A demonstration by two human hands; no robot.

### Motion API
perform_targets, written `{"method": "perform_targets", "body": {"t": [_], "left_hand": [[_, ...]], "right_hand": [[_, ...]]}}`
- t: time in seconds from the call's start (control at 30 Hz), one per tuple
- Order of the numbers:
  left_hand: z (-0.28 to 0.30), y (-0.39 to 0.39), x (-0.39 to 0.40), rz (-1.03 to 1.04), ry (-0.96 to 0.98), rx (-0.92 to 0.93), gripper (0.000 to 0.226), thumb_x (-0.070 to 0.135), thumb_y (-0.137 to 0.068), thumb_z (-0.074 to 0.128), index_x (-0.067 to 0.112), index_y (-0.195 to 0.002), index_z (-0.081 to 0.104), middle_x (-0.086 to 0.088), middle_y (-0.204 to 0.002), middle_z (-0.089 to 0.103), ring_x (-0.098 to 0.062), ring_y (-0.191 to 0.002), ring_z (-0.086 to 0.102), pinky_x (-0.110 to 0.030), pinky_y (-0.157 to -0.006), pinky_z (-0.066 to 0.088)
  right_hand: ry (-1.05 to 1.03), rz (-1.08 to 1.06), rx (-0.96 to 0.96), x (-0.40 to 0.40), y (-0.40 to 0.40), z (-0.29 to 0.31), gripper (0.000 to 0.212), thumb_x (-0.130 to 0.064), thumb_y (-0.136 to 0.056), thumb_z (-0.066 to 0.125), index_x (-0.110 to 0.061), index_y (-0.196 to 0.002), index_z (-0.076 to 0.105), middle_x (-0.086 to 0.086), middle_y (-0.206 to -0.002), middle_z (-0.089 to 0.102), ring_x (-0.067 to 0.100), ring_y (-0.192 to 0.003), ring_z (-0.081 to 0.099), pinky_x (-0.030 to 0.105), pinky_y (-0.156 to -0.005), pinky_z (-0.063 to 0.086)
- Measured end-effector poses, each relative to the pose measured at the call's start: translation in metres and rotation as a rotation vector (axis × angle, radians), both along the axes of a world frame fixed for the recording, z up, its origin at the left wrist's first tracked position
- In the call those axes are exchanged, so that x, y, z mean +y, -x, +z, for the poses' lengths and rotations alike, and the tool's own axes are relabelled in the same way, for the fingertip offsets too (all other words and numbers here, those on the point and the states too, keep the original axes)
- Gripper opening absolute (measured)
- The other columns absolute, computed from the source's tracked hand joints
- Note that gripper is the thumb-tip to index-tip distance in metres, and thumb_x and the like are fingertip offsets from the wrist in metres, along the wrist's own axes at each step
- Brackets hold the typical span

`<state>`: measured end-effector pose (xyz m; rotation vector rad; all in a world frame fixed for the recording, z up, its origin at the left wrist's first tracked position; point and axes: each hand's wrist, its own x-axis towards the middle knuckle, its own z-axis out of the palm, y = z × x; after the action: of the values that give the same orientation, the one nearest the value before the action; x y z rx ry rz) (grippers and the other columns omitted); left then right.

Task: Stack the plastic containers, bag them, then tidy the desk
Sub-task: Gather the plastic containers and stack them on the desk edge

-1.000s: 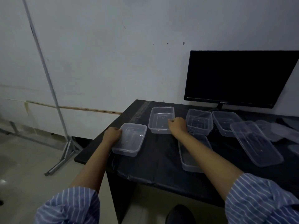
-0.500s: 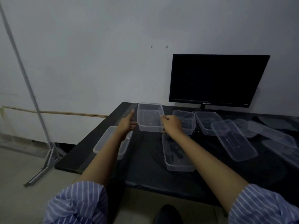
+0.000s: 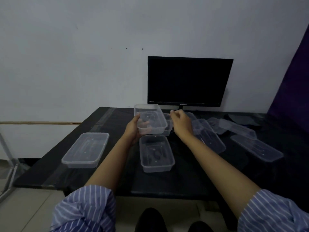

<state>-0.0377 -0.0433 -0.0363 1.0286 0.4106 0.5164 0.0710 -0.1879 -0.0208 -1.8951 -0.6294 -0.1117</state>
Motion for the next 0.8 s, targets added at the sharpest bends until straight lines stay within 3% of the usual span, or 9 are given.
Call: {"method": "perform_targets", "body": {"t": [0.07, 0.13, 0.23, 0.33, 0.5, 0.6, 0.8], "left_hand": [[0.003, -0.007, -0.009, -0.001, 0.0, -0.001, 0.042, 0.034, -0.1, 0.044, 0.005, -0.129, 0.051, -0.018, -0.109, 0.064, -0.028, -0.091, 0.064, -0.038, -0.063, 0.06], [0.004, -0.014, -0.017, -0.021, 0.0, -0.016, 0.041, 0.033, -0.1, 0.045, 0.005, -0.128, 0.052, -0.016, -0.108, 0.063, -0.026, -0.092, 0.063, -0.036, -0.058, 0.061], [0.001, -0.024, -0.025, -0.053, -0.005, -0.02, 0.044, 0.033, -0.1, 0.044, 0.003, -0.131, 0.052, -0.015, -0.108, 0.064, -0.027, -0.095, 0.064, -0.037, -0.064, 0.061], [-0.003, -0.035, -0.031, -0.065, -0.033, -0.013, 0.045, 0.035, -0.1, 0.044, 0.002, -0.13, 0.052, -0.017, -0.109, 0.065, -0.027, -0.095, 0.065, -0.037, -0.066, 0.061], [-0.006, -0.047, -0.036, -0.097, -0.073, 0.013, 0.048, 0.037, -0.099, 0.044, 0.003, -0.131, 0.051, -0.021, -0.116, 0.062, -0.029, -0.088, 0.066, -0.034, -0.061, 0.06], [-0.009, -0.052, -0.038, -0.099, -0.094, 0.003, 0.049, 0.037, -0.099, 0.043, 0.002, -0.132, 0.051, -0.017, -0.11, 0.064, -0.026, -0.091, 0.066, -0.035, -0.063, 0.06], [-0.018, -0.055, -0.035, -0.092, -0.124, 0.008, 0.048, 0.036, -0.1, 0.041, 0.004, -0.136, 0.047, -0.022, -0.127, 0.058, -0.028, -0.101, 0.064, -0.035, -0.06, 0.058]], "right_hand": [[0.041, -0.078, -0.002, -0.018, -0.019, -0.004, 0.03, -0.04, -0.097, 0.049, -0.013, -0.103, 0.06, 0.001, -0.095, 0.063, 0.021, -0.085, 0.059, 0.032, -0.071, 0.045], [0.116, -0.129, 0.007, -0.036, -0.043, -0.013, 0.03, -0.042, -0.093, 0.054, -0.015, -0.105, 0.059, 0.006, -0.108, 0.065, 0.025, -0.098, 0.06, 0.037, -0.082, 0.049], [0.305, -0.206, 0.034, -0.064, -0.067, -0.027, 0.055, -0.056, -0.085, 0.061, -0.015, -0.121, 0.056, 0.013, -0.13, 0.054, 0.036, -0.123, 0.045, 0.044, -0.101, 0.04], [0.436, -0.267, 0.084, -0.088, -0.079, -0.035, 0.077, -0.061, -0.078, 0.065, -0.015, -0.136, 0.046, 0.016, -0.144, 0.04, 0.039, -0.133, 0.031, 0.049, -0.106, 0.03], [0.545, -0.289, 0.17, -0.106, -0.097, -0.037, 0.094, -0.062, -0.075, 0.068, -0.014, -0.147, 0.03, 0.016, -0.151, 0.034, 0.039, -0.134, 0.027, 0.045, -0.103, 0.03], [0.557, -0.269, 0.17, -0.11, -0.104, -0.035, 0.087, -0.056, -0.077, 0.071, -0.015, -0.145, 0.033, 0.016, -0.148, 0.039, 0.04, -0.134, 0.027, 0.045, -0.103, 0.03], [0.535, -0.267, 0.18, -0.107, -0.108, -0.036, 0.082, -0.045, -0.074, 0.079, -0.019, -0.141, 0.039, 0.015, -0.14, 0.047, 0.039, -0.132, 0.03, 0.046, -0.103, 0.03]]}}
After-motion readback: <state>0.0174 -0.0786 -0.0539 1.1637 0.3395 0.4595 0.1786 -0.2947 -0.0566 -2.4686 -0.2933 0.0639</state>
